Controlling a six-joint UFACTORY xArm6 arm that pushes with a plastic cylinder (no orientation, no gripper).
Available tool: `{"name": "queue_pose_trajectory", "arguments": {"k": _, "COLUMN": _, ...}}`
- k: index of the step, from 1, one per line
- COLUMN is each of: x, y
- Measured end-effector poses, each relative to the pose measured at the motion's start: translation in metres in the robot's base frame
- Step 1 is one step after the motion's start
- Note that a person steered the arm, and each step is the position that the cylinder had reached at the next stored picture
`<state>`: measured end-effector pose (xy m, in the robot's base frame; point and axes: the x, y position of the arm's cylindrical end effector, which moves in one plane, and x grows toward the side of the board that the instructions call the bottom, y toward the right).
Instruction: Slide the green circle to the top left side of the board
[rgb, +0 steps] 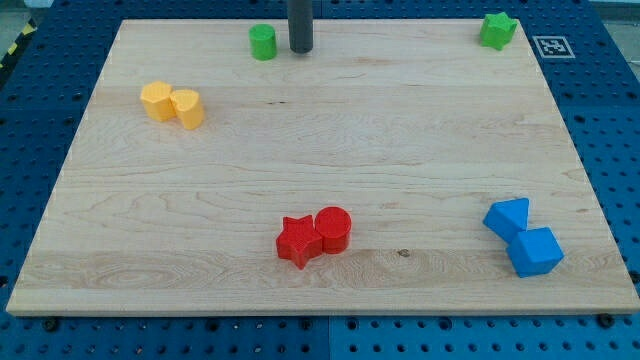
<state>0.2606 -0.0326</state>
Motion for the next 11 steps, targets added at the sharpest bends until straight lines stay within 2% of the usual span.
{"name": "queue_pose_trajectory", "arguments": {"k": 3, "x": -0.005, "y": -0.071}}
{"name": "queue_pose_trajectory", "arguments": {"k": 5, "x": -0.011, "y": -0.037}}
{"name": "queue_pose_trajectory", "arguments": {"k": 6, "x": -0.013, "y": -0.049}}
{"name": "queue_pose_trajectory", "arguments": {"k": 8, "x": -0.014, "y": -0.119}}
{"name": "queue_pose_trajectory", "arguments": {"k": 9, "x": -0.014, "y": -0.132}}
{"name": "queue_pose_trajectory", "arguments": {"k": 11, "x": -0.024, "y": -0.095}}
